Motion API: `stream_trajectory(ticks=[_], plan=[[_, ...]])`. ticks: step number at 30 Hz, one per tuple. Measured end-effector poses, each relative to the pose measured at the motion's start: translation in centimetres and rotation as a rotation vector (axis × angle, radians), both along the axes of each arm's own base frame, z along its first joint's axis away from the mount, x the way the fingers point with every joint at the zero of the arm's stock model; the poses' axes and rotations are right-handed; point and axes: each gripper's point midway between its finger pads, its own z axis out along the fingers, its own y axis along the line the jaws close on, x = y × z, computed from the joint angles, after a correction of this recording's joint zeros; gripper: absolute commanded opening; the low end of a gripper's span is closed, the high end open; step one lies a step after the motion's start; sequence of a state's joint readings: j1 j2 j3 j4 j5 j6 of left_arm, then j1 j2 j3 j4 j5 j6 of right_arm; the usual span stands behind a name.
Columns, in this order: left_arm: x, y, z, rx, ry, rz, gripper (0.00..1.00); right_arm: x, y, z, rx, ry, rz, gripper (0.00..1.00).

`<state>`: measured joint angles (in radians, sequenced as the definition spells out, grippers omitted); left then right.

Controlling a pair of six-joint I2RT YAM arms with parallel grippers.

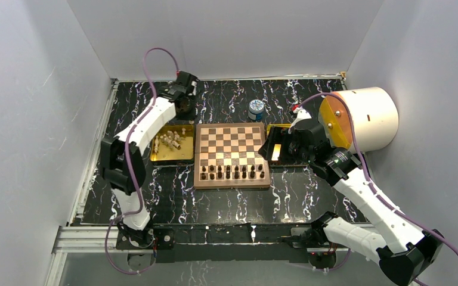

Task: Set up the chess pieces on the board
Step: Place the chess piece on the chessboard.

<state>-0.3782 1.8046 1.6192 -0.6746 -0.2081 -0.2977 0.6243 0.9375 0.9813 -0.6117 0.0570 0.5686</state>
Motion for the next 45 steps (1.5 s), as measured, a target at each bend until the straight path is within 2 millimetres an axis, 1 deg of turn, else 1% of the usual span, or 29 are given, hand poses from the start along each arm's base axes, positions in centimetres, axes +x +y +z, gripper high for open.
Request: stream_trajectory(ticks=[5, 10, 14, 19, 24, 27, 28, 36, 40, 45], plan=[[0.9, -4.7, -2.4, 0.021, 0.041, -0.09, 0.06, 0.0, 0.0, 0.0, 0.0, 0.0, 0.0, 0.98], [1.2, -8.6, -4.5, 0.034, 0.065, -0.158, 0.06, 0.0, 0.0, -0.1, -0.002, 0.003, 0.0, 0.98], [1.4, -11.3, -5.5, 0.039, 0.064, -0.201, 0.06, -0.2, -0.2, -0.3, -0.011, 0.014, 0.0, 0.98], [2.0, -13.8, -6.1, 0.041, 0.048, -0.236, 0.06, -0.3, -0.2, -0.3, -0.012, 0.016, 0.0, 0.98], [2.7, -14.4, -7.1, 0.056, 0.05, -0.248, 0.07, -0.3, -0.2, -0.4, -0.012, 0.017, 0.0, 0.98], [2.6, -14.3, -8.0, 0.069, 0.066, -0.251, 0.07, -0.3, -0.3, -0.4, -0.015, 0.017, -0.003, 0.99], [2.7, -14.4, -8.1, 0.068, 0.064, -0.251, 0.07, -0.3, -0.3, -0.4, -0.016, 0.016, -0.005, 0.99], [2.6, -14.5, -8.0, 0.072, 0.063, -0.266, 0.07, -0.1, -0.4, -0.5, -0.021, 0.017, -0.009, 0.99], [2.7, -15.3, -7.7, 0.062, 0.055, -0.283, 0.07, -0.1, -0.4, -0.6, -0.024, 0.018, -0.011, 0.99], [2.6, -16.6, -6.8, 0.034, 0.037, -0.307, 0.08, 0.0, -0.5, -0.6, -0.028, 0.015, -0.014, 0.99]])
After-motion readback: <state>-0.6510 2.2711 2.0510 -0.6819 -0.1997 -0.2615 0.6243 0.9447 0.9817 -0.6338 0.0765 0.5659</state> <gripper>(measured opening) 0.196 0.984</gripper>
